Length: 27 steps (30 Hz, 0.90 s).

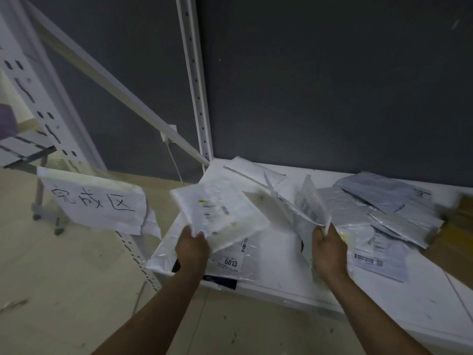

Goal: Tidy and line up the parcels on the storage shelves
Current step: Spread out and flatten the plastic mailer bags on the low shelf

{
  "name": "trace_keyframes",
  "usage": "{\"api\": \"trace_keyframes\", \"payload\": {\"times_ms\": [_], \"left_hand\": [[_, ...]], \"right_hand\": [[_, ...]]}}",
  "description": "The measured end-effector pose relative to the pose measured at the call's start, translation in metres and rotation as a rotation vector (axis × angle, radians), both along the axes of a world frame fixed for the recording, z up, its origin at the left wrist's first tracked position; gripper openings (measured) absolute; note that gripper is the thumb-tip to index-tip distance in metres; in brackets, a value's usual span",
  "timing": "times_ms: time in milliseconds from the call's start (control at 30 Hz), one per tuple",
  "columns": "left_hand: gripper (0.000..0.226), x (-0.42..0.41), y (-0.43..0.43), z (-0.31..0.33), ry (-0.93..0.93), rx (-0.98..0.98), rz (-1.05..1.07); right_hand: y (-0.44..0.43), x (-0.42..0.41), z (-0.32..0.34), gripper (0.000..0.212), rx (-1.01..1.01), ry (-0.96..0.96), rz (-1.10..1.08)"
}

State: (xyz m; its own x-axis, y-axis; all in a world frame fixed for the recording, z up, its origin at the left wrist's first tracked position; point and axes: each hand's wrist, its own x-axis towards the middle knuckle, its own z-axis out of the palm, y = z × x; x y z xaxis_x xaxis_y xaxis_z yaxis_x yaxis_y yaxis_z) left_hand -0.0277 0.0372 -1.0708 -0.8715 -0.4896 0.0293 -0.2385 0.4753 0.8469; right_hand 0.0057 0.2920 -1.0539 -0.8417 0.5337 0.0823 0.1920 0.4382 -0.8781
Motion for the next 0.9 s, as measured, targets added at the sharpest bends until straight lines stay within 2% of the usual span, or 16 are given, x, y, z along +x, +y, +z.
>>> {"api": "trace_keyframes", "payload": {"times_ms": [67,100,133,233,300,400,533,700,833,900], "left_hand": [[0.068,0.002,0.008,-0.003,0.025,-0.105,-0.265],[0.073,0.002,0.012,-0.005,0.037,-0.126,-0.345],[0.071,0.001,0.016,-0.006,0.020,-0.143,-0.398],[0.036,0.000,0.028,-0.010,-0.086,-0.140,-0.478],[0.030,0.002,0.030,-0.016,-0.115,-0.086,-0.503],[0.032,0.003,0.027,-0.023,-0.149,-0.104,-0.533],[0.037,0.002,0.021,-0.024,-0.250,-0.195,-0.585],[0.039,-0.002,0.022,-0.022,-0.251,-0.296,-0.592],[0.056,-0.002,0.017,-0.021,-0.230,-0.483,-0.465],[0.057,-0.004,0.011,-0.021,-0.238,-0.556,-0.387]], "right_hand": [[-0.003,0.001,-0.003,0.039,0.093,-0.007,0.118],[-0.004,0.002,-0.006,0.047,0.143,-0.014,0.191],[-0.004,0.004,-0.011,0.054,0.203,-0.013,0.273],[-0.006,0.008,-0.027,0.070,0.480,-0.032,0.495],[-0.008,0.010,-0.039,0.079,0.723,-0.042,0.587],[-0.006,0.008,-0.059,0.093,0.914,-0.018,0.698],[-0.008,0.012,-0.065,0.089,0.993,-0.048,0.751],[-0.017,0.015,-0.067,0.085,1.061,-0.141,0.735],[-0.017,0.021,-0.074,0.054,1.097,-0.194,0.763],[-0.018,0.022,-0.075,0.054,1.098,-0.244,0.766]]}}
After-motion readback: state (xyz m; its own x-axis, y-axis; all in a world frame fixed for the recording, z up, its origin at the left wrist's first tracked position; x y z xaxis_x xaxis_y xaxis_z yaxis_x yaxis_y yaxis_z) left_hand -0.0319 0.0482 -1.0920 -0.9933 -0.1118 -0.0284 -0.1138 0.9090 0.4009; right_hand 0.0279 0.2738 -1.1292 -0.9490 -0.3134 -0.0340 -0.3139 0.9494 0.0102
